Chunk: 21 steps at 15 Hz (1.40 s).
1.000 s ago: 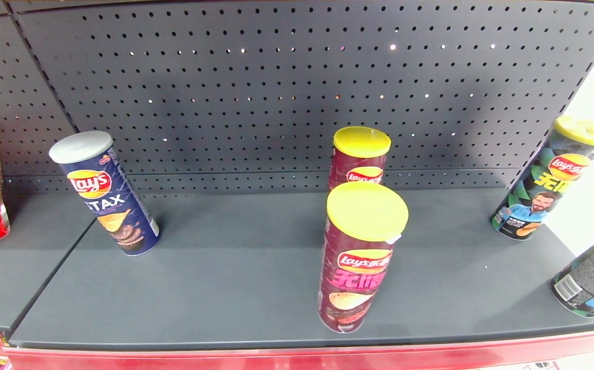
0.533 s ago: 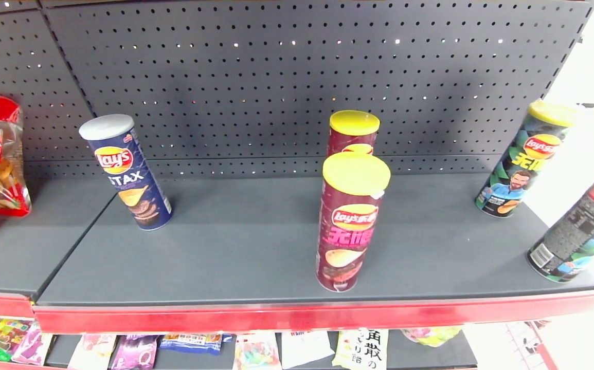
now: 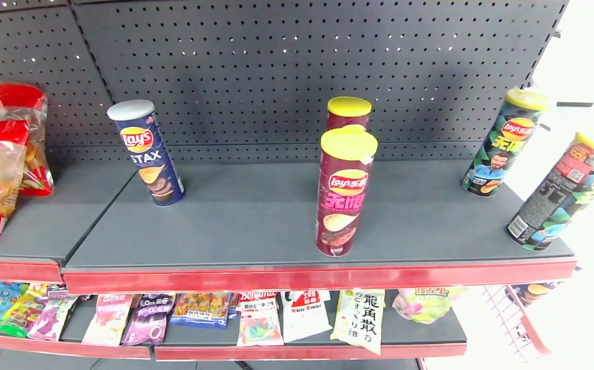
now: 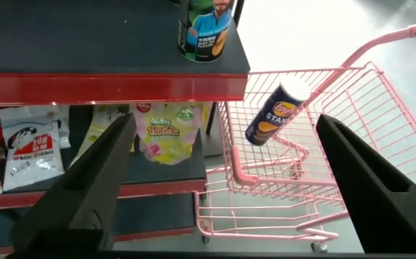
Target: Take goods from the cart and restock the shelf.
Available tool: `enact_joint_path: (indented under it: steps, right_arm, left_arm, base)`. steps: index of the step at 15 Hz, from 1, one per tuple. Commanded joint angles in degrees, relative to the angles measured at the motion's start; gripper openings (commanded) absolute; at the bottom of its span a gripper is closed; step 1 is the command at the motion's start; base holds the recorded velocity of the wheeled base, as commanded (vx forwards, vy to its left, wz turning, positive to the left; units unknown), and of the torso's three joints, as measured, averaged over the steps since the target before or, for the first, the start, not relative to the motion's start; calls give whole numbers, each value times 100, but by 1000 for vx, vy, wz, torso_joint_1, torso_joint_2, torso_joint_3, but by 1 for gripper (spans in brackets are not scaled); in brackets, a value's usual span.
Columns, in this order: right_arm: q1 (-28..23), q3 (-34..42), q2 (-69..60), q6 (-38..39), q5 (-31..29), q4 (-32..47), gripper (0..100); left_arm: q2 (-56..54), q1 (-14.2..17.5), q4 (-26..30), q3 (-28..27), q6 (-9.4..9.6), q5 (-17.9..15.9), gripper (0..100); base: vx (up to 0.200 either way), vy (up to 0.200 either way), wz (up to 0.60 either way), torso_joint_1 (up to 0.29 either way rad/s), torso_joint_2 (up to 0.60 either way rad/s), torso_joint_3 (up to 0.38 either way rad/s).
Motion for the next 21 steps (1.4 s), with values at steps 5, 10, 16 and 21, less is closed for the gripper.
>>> enact_joint_path:
  steps: [5, 10, 16, 21]
  right_arm:
    - [0, 7, -185, -124, 7, 125, 100]
    - [0, 24, -185, -124, 16, 134, 100]
    - [0, 86, -202, -124, 16, 142, 100]
    - [0, 174, -273, -124, 16, 142, 100]
  left_arm:
    - [7, 0, -36, 1, 4, -5, 100]
    - [-11, 0, -63, 1, 92, -5, 100]
    - [-81, 0, -63, 1, 329, -5, 100]
    - [-99, 0, -63, 1, 417, -5, 100]
  base:
    - [0, -200, 0, 4, 1, 2]
    - [0, -200, 0, 3, 0, 3]
    - [0, -200, 0, 2, 4, 2]
    - [0, 0, 0, 0, 0, 0]
